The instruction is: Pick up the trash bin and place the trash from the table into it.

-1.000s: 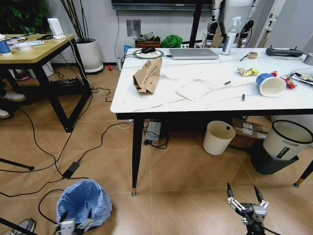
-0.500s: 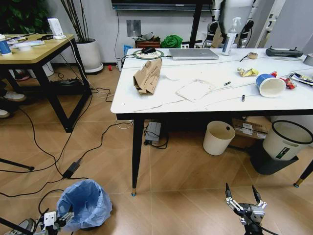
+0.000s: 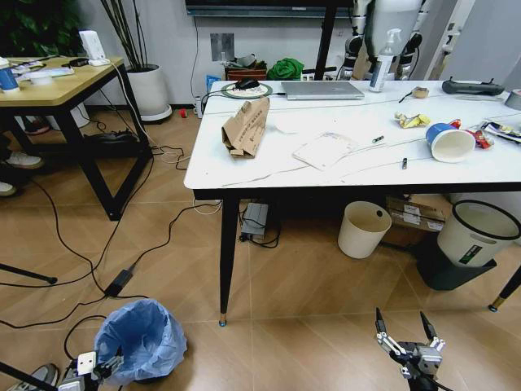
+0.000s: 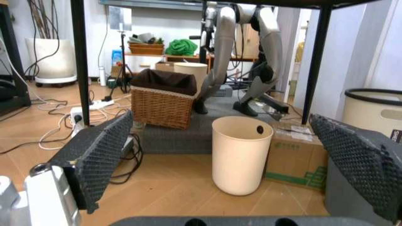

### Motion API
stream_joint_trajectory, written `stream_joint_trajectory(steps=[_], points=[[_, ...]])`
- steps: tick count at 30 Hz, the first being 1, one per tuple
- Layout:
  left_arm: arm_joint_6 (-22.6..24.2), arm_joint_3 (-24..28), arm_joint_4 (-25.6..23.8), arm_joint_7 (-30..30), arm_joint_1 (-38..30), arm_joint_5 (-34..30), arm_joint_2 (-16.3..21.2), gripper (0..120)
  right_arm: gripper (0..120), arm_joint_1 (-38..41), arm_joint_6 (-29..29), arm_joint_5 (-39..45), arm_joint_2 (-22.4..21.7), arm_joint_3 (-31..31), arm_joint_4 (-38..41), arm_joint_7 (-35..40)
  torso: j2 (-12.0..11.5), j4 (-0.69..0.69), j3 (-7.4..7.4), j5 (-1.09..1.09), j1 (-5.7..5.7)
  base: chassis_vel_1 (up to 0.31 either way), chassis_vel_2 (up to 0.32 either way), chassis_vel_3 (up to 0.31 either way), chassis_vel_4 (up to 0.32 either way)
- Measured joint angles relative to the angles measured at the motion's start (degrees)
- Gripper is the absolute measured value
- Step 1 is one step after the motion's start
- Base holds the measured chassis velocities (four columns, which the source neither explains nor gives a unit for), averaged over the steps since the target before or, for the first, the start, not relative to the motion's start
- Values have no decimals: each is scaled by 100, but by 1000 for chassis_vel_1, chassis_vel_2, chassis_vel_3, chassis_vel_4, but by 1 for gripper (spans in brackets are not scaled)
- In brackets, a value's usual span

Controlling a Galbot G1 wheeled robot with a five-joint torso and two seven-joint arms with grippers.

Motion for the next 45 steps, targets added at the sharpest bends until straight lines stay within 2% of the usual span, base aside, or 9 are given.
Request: stream_joint_trajectory(steps=[2,4,5,8,11,17,26,35,45], points=[[3,18,153,22,-93,5,-3,93,100,-16,0,-5,0,0,29,-1,2,0,1,1,1,0,0,0,0],[-4,44,350,48,-189,23,-34,82,100,-39,0,-9,0,4,78,-3,4,0,2,1,2,0,0,0,0],[-4,44,350,48,-189,23,-34,82,100,-39,0,-9,0,4,78,-3,4,0,2,1,2,0,0,0,0],[-31,83,597,83,-302,51,-96,62,100,-67,-27,-20,0,23,141,-3,8,1,5,3,3,0,0,0,0],[-39,89,601,94,-317,39,-99,54,100,-64,-44,-27,0,26,151,-3,10,0,5,3,3,0,0,0,0],[-47,104,561,138,-306,-9,-101,27,100,-22,-83,-39,0,30,154,-1,12,0,7,1,5,0,0,0,0],[-85,105,509,166,-278,-9,-140,1,100,-3,-111,-39,0,57,154,12,15,1,8,2,5,0,0,0,0],[-186,108,366,204,-190,-5,-175,0,100,-4,-119,-39,0,68,156,20,15,0,9,1,6,0,0,0,0],[-372,237,-289,304,117,2,-338,0,100,-30,-142,-55,0,105,223,25,15,1,10,0,6,0,0,0,0]])
